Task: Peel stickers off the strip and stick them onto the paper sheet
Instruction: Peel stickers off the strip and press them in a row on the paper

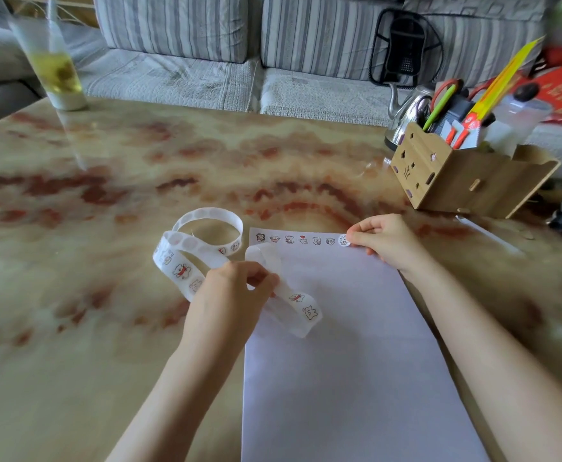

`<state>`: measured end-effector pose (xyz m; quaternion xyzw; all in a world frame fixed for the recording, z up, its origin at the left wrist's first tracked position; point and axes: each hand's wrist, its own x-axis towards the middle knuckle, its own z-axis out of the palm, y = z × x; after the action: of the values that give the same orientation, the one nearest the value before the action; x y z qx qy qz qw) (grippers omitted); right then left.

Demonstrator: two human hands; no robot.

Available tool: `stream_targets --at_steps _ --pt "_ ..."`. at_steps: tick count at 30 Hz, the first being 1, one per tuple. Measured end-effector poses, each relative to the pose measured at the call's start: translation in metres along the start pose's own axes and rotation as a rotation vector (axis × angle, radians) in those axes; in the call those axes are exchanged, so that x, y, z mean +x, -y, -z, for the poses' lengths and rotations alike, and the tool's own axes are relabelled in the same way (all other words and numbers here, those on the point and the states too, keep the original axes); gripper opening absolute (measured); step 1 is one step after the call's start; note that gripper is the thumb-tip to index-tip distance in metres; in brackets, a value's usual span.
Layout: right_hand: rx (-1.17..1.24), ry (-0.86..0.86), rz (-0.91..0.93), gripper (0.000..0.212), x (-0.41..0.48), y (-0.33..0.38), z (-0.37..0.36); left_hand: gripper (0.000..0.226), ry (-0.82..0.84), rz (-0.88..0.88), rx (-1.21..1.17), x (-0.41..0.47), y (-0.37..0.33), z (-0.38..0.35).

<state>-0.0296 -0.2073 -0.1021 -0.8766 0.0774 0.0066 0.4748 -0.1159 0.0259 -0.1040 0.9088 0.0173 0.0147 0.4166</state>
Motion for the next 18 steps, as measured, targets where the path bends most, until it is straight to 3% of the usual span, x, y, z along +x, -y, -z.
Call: stream_targets --at_steps 18 --pt "-0.051 -0.057 0.043 0.006 0.0026 -0.0012 -0.0073 0.019 0.006 -0.004 0.001 0.0002 0.0008 0.0002"
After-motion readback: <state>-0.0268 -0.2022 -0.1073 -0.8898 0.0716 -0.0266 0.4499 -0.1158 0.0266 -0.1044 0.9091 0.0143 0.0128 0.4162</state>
